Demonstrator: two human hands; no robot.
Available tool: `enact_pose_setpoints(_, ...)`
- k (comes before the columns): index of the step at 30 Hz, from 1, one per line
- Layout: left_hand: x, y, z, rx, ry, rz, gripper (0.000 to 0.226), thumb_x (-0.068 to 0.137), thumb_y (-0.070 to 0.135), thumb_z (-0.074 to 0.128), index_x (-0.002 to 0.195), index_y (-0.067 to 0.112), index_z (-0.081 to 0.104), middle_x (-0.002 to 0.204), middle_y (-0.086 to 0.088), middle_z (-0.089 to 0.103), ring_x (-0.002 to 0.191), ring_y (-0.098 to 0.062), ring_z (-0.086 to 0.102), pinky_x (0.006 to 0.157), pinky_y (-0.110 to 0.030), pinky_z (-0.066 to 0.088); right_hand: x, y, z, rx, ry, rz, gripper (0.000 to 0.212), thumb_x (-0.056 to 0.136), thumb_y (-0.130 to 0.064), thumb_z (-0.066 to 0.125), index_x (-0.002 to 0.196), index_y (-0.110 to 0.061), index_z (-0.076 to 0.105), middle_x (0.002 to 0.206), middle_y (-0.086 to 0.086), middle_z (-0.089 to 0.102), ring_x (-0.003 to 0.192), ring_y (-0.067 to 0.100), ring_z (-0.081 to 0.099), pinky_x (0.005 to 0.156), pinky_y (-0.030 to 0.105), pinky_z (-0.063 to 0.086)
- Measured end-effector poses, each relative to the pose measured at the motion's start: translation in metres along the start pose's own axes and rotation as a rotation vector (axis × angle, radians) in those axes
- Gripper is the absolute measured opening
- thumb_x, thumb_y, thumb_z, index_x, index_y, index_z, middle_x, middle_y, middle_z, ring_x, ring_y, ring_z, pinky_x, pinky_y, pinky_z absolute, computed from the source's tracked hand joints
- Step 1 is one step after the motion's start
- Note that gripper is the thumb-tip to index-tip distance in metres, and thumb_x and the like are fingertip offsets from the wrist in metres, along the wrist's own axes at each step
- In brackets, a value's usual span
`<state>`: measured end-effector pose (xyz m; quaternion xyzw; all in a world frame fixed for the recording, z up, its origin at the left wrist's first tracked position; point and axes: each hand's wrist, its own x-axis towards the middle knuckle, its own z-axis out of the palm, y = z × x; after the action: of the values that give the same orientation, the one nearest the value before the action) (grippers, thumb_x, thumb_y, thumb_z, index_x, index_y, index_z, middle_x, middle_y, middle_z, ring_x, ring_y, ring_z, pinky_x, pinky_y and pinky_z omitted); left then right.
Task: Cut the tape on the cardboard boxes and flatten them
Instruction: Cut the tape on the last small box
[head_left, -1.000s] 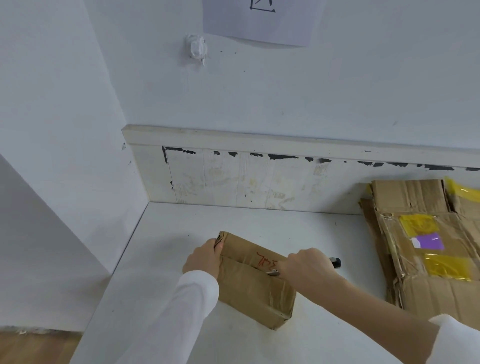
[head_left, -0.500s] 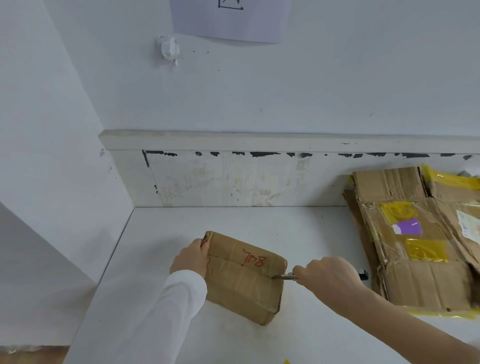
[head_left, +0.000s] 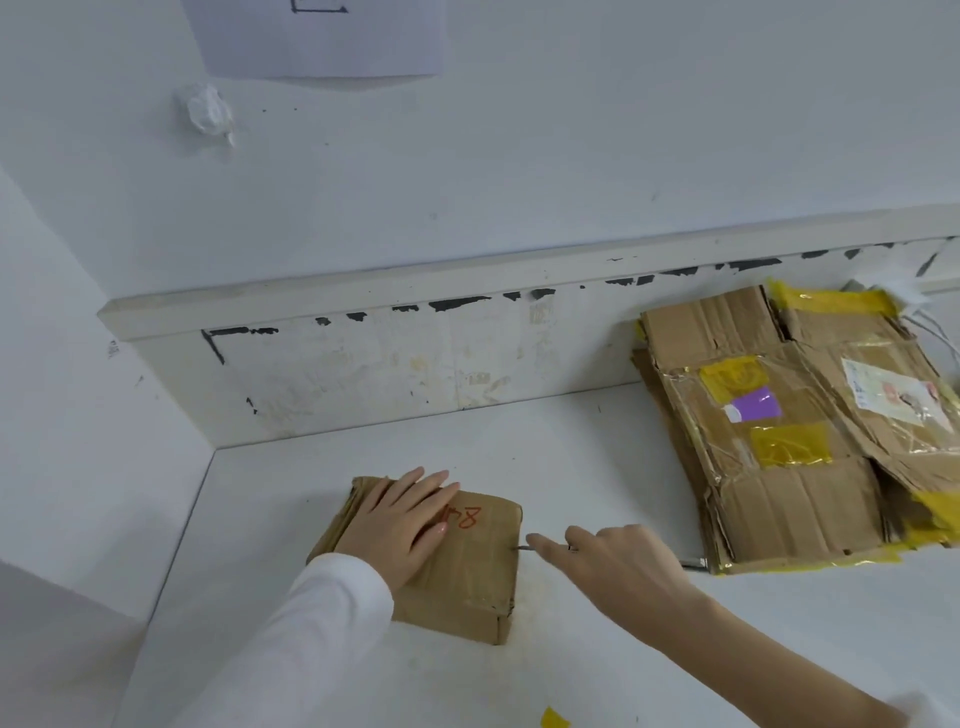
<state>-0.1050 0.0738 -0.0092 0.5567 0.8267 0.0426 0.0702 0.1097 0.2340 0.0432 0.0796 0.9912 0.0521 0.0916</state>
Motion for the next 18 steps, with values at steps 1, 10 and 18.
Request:
enact_pose_setpoints(1,-0.001,-0.001,0.001,0.007,0.000,-0.011,0.048,0.101,0.040,0.024,0.148,0.038,0.012,0.154,0.022,0.005,0.143,-0.003,-0.003,0.111,-0.023,-0.008,-0.001,-0.001,0.005,0.040,-0.028,0.002,0.069,0.086,0.006,0.040,0.144,-0.024,0.017,0.088,0.006,0.040,0.065,0.028,0.046,0.044,0.030,0.012)
enact_pose_setpoints(10,-0.006,0.039,0.008,0.076,0.073,-0.495,0.048,0.097,0.047,0.018,0.144,0.040,0.017,0.141,0.019,0.029,0.129,-0.011,0.026,0.099,-0.034,0.017,0.004,0.011,0.024,0.575,0.139,0.419,0.027,0.099,-0.026,0.031,0.119,-0.037,0.045,0.074,-0.008,0.051,0.067,0.020,0.048,0.044,0.025,0.022)
enact_pose_setpoints(18,-0.010,0.052,0.011,0.072,0.050,-0.621,0.048,0.098,0.044,0.020,0.145,0.039,0.012,0.143,0.018,0.025,0.133,-0.010,0.020,0.112,-0.043,0.003,0.052,0.001,0.014,0.624,0.052,0.551,0.027,0.097,-0.012,0.035,0.072,-0.021,0.036,0.063,-0.003,0.035,0.052,0.016,0.030,0.044,0.025,0.020)
